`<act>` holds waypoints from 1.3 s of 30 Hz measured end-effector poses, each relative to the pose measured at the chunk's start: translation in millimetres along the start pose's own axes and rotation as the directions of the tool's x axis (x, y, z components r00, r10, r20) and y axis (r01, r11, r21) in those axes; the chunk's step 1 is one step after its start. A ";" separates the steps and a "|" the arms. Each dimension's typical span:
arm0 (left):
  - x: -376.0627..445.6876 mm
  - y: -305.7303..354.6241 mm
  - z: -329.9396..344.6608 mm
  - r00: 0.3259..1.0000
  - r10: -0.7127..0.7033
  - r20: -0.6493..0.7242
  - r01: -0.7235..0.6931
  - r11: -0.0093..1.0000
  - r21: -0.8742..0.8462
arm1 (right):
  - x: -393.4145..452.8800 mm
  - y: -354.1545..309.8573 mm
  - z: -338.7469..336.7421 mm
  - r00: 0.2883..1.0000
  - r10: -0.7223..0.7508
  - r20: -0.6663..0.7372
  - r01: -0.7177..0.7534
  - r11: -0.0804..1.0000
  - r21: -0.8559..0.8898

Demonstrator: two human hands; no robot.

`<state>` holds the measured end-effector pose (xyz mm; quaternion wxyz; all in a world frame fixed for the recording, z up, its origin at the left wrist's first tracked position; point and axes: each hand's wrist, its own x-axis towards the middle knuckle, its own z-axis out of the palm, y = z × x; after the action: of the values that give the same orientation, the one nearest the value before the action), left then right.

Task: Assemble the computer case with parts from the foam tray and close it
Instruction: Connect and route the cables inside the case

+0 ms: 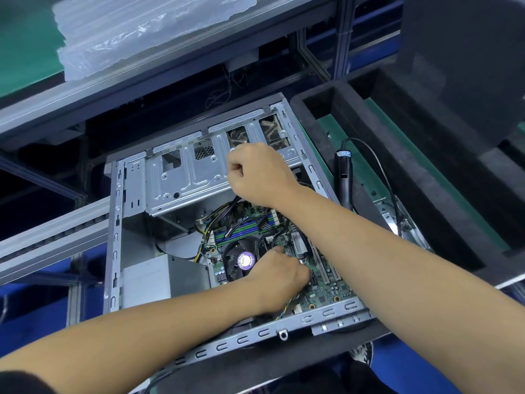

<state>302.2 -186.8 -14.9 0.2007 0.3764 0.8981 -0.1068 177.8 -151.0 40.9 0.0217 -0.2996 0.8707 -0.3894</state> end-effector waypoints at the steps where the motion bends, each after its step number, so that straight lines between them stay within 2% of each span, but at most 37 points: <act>1: -0.1 -0.2 -0.3 1.000 0.002 0.005 -0.002 1.000 0.003 | -0.2 0.2 0.0 1.000 -0.001 0.000 0.001 1.000 -0.001; 17: -4.5 -4.8 -4.6 0.998 0.060 0.025 -0.061 0.996 0.062 | 0.3 -0.5 -1.3 1.000 0.016 0.017 -0.016 1.000 0.002; 27: -4.9 -3.2 -0.5 0.999 0.024 -0.030 -0.024 1.000 -0.003 | -0.7 -1.1 -2.9 1.000 0.019 0.016 -0.019 1.000 -0.002; 39: -3.9 -1.6 -1.1 0.999 0.038 -0.009 -0.038 0.998 0.058 | -0.8 -1.9 -3.6 0.999 0.015 0.030 -0.014 1.000 -0.014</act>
<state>303.3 -190.0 -12.1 0.1871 0.3996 0.8884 -0.1270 178.4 -149.2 44.6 0.0355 -0.2992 0.8752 -0.3786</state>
